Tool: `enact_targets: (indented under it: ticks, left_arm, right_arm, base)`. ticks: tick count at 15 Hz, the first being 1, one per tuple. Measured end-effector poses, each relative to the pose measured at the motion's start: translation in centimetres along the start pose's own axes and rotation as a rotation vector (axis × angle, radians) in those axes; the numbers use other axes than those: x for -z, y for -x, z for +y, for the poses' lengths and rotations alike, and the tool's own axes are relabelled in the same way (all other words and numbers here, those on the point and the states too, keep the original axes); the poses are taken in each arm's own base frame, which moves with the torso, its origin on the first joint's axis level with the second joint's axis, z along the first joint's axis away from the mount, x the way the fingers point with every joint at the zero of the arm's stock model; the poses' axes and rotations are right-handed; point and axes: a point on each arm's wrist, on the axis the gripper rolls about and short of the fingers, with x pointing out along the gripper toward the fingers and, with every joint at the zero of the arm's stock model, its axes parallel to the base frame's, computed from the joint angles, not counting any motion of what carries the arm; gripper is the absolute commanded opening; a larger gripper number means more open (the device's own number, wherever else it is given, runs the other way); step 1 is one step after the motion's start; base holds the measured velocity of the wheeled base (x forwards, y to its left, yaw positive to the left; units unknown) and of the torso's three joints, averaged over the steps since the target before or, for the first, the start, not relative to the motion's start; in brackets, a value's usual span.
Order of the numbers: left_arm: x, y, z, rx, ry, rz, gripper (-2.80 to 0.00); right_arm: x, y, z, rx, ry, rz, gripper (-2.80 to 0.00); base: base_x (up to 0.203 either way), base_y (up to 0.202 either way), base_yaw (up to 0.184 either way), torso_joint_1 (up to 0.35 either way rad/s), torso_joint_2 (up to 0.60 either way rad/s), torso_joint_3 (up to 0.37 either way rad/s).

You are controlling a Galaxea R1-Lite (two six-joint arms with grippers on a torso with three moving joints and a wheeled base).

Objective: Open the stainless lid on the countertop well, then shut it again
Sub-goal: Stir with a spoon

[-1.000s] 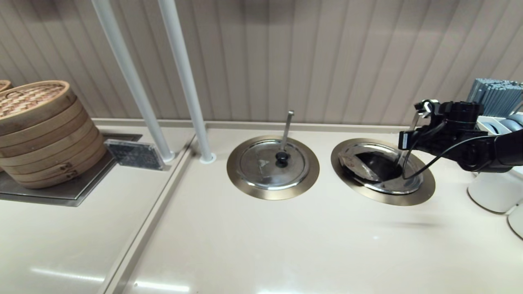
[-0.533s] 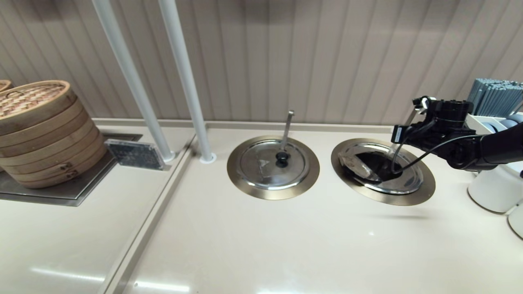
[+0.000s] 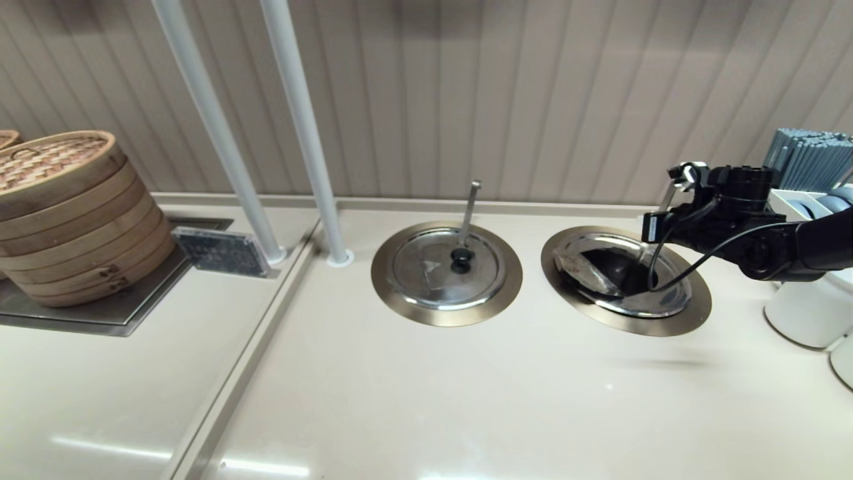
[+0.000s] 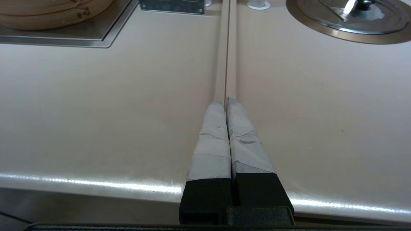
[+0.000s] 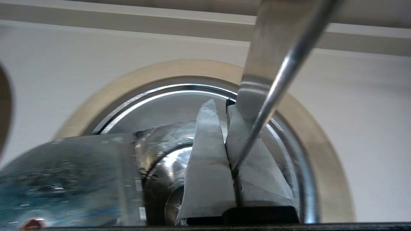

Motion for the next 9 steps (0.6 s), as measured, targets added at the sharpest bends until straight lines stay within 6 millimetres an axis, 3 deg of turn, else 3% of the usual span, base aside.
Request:
enact_targets:
  ticks: [5,9]
  left_arm:
    - [0.0,0.0,0.0,0.0,0.0,0.0,-2.8]
    - [0.0,0.0,0.0,0.0,0.0,0.0,-2.8]
  right_arm:
    - [-0.3,-1.8,-0.1,0.094,-0.073,-0.04,-2.8]
    - [-0.7,-2.0,2.0,0.03,-0.174,-0.055,-2.8]
  base:
    - [0.0,0.0,0.0,0.0,0.0,0.0]
    - [0.0,0.0,0.0,0.0,0.0,0.0]
